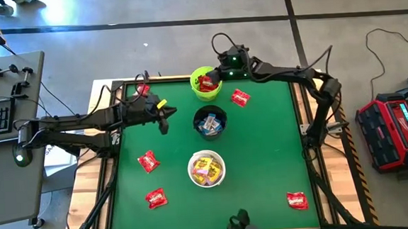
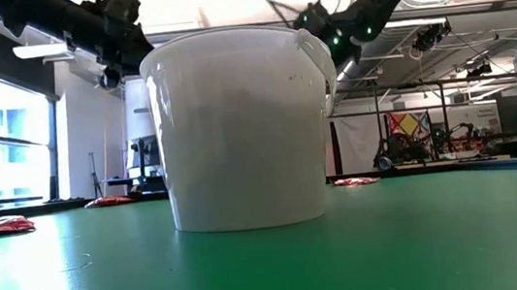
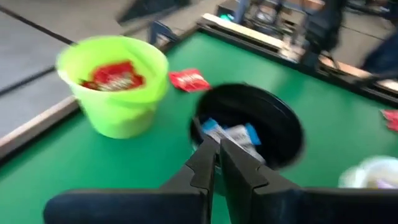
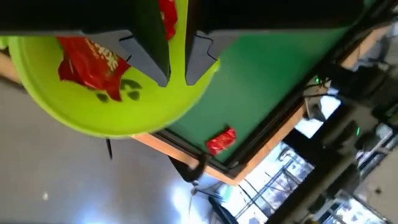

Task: Sort candy by brand, put in halloween buckets
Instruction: Put the red candy into the green bucket

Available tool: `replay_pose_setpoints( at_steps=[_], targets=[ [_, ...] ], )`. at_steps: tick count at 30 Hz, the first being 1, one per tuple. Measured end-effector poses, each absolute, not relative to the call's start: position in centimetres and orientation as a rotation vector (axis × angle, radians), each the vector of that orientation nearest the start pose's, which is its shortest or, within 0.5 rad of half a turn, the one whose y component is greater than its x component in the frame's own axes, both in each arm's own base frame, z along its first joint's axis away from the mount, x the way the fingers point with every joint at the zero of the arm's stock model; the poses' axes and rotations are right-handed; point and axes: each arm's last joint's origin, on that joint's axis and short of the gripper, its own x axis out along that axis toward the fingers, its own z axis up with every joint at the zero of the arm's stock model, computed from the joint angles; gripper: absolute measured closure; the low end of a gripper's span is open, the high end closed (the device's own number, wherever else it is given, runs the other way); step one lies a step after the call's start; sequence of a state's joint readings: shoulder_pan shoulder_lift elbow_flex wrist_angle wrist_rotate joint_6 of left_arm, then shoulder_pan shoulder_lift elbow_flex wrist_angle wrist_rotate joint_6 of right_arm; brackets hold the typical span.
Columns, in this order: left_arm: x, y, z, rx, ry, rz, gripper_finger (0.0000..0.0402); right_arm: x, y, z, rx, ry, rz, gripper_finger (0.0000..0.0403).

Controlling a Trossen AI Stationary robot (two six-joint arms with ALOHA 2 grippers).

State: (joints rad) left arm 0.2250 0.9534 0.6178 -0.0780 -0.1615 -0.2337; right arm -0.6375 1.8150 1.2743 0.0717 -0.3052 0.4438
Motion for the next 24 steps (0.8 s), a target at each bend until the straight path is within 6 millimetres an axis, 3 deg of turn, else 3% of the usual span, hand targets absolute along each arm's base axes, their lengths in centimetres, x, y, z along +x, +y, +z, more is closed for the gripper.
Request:
replay_pose_setpoints(
  at_steps=[5, 11, 20, 24],
  targets=[
    [20.1, 4.1, 25.2, -0.247, 0.435, 0.287, 0.04, 33.2, -21.0, 26.3, 0.465, 0.415, -0.482, 0.0397],
    [20.0, 2.4, 24.5, -0.302, 0.533, 0.096, 0.0401, 34.3, -16.4, 28.4, 0.325, 0.419, -0.505, 0.0401],
    [18.7, -1.2, 22.8, -0.275, 0.792, -0.065, 0.0401, 36.2, -9.4, 27.8, 0.37, 0.511, -0.437, 0.0402],
    [17.9, -2.8, 22.2, -0.24, 0.889, -0.132, 0.0401, 36.0, -6.1, 28.5, 0.373, 0.524, -0.443, 0.0403]
  ],
)
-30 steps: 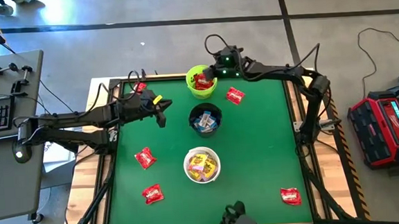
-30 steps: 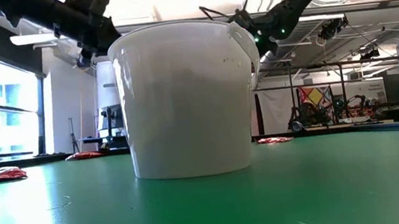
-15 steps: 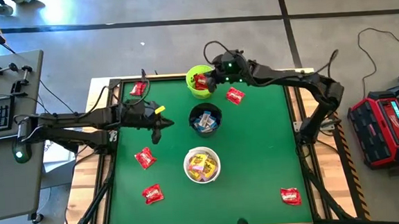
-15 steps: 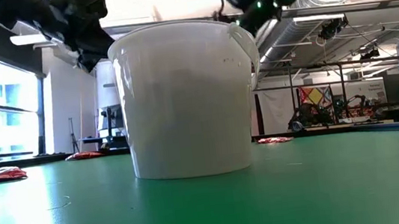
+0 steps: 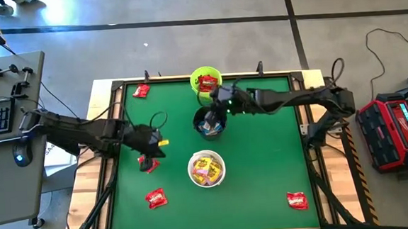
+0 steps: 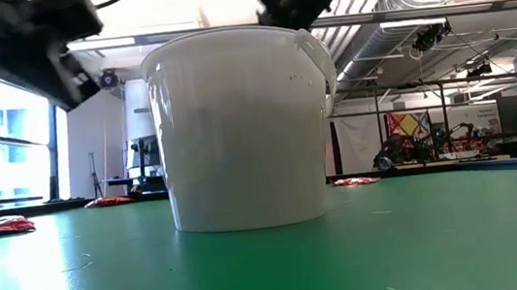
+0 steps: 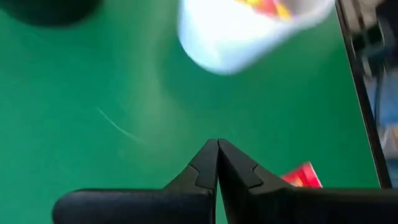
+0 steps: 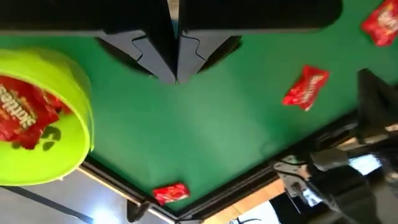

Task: Sort candy by brand, put in halloween buckets
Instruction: Put the red candy into the green bucket

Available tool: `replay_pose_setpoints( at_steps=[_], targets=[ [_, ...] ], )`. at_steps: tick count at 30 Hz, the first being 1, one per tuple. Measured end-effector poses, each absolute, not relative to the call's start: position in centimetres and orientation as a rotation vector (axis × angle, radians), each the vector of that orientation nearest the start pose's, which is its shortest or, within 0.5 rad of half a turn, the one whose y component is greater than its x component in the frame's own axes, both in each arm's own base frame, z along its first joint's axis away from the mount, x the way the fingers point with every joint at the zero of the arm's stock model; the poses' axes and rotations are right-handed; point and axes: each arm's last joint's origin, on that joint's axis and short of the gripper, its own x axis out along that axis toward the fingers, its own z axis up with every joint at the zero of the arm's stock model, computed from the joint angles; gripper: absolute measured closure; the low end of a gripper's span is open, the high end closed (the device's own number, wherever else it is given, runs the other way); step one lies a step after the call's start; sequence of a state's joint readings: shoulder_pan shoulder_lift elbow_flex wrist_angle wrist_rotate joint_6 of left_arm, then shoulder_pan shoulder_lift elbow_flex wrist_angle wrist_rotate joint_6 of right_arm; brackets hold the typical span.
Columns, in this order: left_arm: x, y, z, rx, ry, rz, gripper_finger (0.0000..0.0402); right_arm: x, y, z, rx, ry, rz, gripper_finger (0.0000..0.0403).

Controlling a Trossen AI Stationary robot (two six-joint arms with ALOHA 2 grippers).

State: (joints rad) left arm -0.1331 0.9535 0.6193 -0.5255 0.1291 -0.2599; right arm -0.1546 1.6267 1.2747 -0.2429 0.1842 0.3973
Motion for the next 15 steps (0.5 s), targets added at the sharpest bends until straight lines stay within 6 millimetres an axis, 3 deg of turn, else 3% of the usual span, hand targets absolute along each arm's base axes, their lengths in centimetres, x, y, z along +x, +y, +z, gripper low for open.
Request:
replay_pose_setpoints(
  at_steps=[8, 15],
  targets=[
    [16.3, -6.4, 21.8, -0.281, 1.032, -0.356, 0.0401, 33.5, -2.1, 29.3, 0.366, 0.683, -0.434, 0.0403],
    [14.4, -10.0, 21.7, -0.289, 1.117, -0.47, 0.04, 32.3, -0.3, 27.6, 0.388, 0.722, -0.407, 0.0403]
  ],
)
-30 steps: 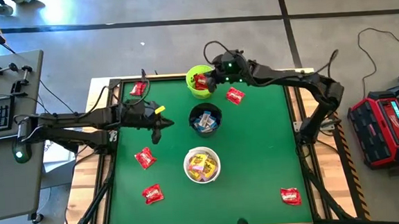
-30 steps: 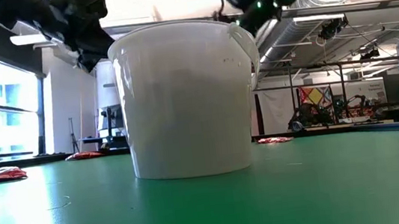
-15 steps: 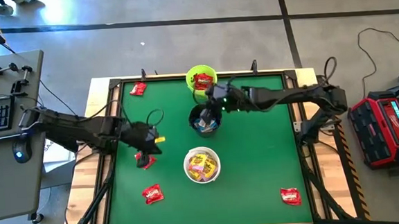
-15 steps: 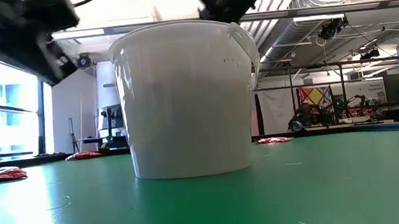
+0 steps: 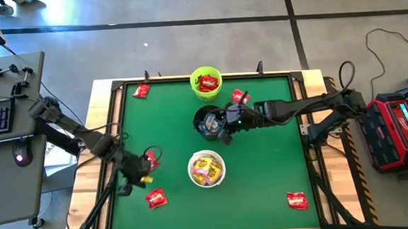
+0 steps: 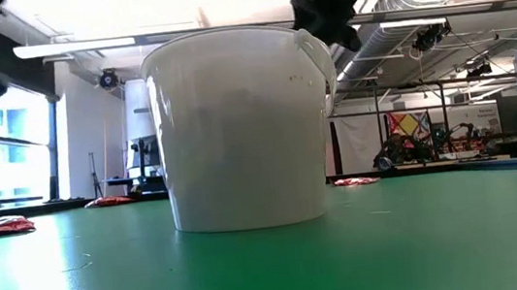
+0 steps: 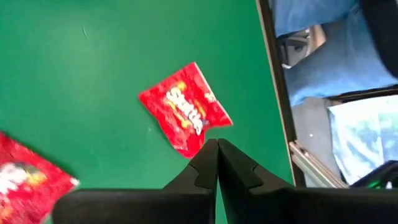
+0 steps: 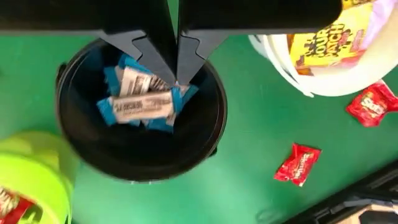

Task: Sort candy by brand, put in halloween buckets
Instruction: Put the red candy into the green bucket

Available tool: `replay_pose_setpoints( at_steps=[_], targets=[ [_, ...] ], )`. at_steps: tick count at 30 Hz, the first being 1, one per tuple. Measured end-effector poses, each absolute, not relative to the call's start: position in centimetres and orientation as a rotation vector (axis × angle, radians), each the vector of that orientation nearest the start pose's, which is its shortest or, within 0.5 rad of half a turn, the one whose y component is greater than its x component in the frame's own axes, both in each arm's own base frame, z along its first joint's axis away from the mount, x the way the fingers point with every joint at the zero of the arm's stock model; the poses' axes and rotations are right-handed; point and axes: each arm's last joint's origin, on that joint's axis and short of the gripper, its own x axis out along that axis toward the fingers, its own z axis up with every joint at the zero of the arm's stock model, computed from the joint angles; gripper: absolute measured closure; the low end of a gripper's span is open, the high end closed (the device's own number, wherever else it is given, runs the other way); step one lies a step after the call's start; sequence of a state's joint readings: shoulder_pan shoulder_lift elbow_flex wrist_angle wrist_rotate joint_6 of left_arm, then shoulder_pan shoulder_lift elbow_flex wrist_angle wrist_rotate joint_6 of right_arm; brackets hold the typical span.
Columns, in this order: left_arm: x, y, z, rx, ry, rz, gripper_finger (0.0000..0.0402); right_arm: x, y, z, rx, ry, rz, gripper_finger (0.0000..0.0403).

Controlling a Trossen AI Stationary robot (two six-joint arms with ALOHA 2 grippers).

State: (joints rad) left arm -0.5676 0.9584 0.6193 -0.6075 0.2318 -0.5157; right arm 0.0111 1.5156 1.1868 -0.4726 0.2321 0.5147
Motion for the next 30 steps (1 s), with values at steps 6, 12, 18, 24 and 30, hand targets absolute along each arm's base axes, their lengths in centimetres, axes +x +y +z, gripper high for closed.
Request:
replay_pose_setpoints(
  at_steps=[6, 12, 18, 24, 30],
  targets=[
    [13.4, -12.1, 21.0, -0.225, 1.127, -0.393, 0.0368, 31.1, 1.0, 26.1, 0.421, 0.716, -0.401, 0.0403],
    [13.5, -13.7, 19.7, -0.143, 1.128, -0.342, 0.0313, 30.3, 1.5, 25.9, 0.451, 0.664, -0.392, 0.0403],
    [14.1, -15.3, 18.1, -0.126, 1.161, -0.344, 0.0277, 30.2, 1.6, 26.0, 0.439, 0.65, -0.41, 0.0403],
    [14.8, -16.1, 16.3, -0.116, 1.213, -0.303, 0.0271, 30.2, 1.6, 26.0, 0.438, 0.648, -0.409, 0.0403],
    [15.0, -16.4, 14.7, -0.108, 1.28, -0.251, 0.027, 30.2, 1.6, 26.0, 0.431, 0.647, -0.405, 0.0403]
  ],
)
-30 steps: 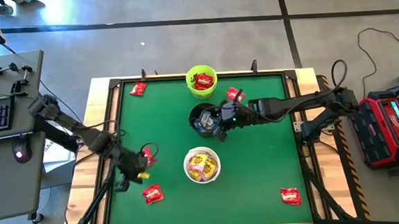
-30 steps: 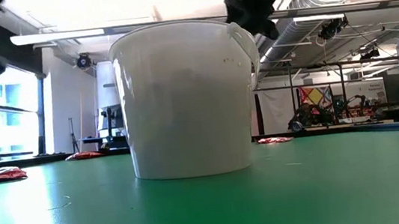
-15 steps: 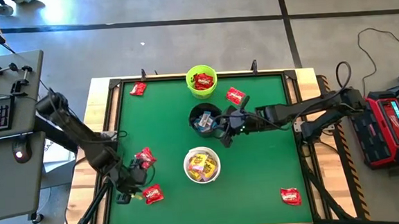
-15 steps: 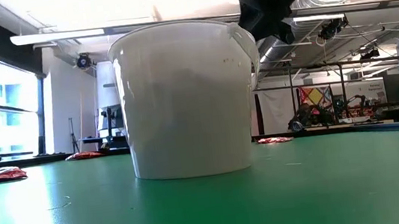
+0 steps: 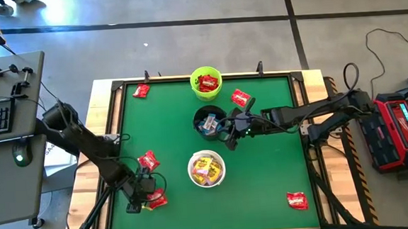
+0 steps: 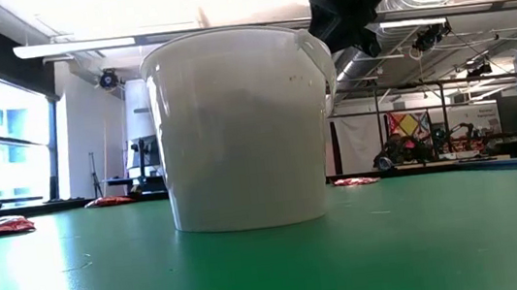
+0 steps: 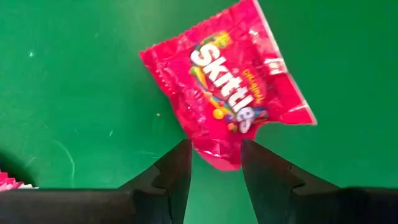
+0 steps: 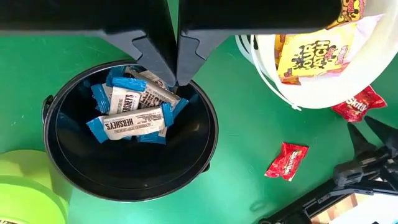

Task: Sort candy by brand, put in halloween buckets
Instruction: Put the red candy into the green bucket

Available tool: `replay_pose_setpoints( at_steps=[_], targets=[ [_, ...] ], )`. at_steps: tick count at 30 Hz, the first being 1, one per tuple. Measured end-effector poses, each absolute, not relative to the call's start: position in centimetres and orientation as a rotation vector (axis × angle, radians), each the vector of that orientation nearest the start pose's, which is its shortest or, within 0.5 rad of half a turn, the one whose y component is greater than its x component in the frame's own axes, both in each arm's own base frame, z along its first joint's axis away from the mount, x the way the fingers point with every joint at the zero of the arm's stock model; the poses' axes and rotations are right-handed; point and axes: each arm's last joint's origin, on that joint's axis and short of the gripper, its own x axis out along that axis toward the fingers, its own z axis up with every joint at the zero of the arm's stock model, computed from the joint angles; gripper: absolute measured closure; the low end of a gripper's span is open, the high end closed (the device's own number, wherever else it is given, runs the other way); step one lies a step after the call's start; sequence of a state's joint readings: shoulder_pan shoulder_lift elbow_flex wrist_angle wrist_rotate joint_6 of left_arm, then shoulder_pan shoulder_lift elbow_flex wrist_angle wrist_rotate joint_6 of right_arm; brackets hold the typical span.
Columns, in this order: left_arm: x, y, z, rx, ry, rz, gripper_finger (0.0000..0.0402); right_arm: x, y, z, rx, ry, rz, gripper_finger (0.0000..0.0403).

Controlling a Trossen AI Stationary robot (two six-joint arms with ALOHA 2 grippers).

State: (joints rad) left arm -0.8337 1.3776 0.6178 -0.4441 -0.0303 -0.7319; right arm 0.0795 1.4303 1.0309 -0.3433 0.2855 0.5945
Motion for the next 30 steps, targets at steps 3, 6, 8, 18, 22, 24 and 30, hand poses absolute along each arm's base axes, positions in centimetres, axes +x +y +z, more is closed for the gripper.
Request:
replay_pose_setpoints(
  at_steps=[3, 6, 8, 18, 22, 24, 30],
  targets=[
    [15.1, -16.5, 14.3, -0.099, 1.3, -0.246, 0.027, 30.2, 1.6, 26.0, 0.43, 0.649, -0.406, 0.0403],
    [15.1, -16.6, 13.9, -0.088, 1.319, -0.25, 0.027, 30.2, 1.6, 26.0, 0.421, 0.651, -0.402, 0.0403],
    [15.1, -16.7, 13.8, -0.083, 1.323, -0.25, 0.0275, 30.2, 1.6, 26.0, 0.419, 0.651, -0.402, 0.0403],
    [15.0, -16.9, 13.6, -0.072, 1.334, -0.273, 0.0384, 30.2, 1.6, 26.0, 0.403, 0.657, -0.397, 0.0403],
    [15.0, -17.3, 13.9, -0.086, 1.375, -0.35, 0.0396, 30.2, 1.6, 26.0, 0.395, 0.655, -0.394, 0.0403],
    [15.1, -17.5, 14.3, -0.095, 1.382, -0.364, 0.0399, 30.2, 1.5, 26.0, 0.388, 0.657, -0.394, 0.0403],
    [15.7, -17.2, 16.1, -0.128, 1.376, -0.372, 0.0401, 30.2, 1.4, 26.0, 0.383, 0.659, -0.393, 0.0403]
  ],
)
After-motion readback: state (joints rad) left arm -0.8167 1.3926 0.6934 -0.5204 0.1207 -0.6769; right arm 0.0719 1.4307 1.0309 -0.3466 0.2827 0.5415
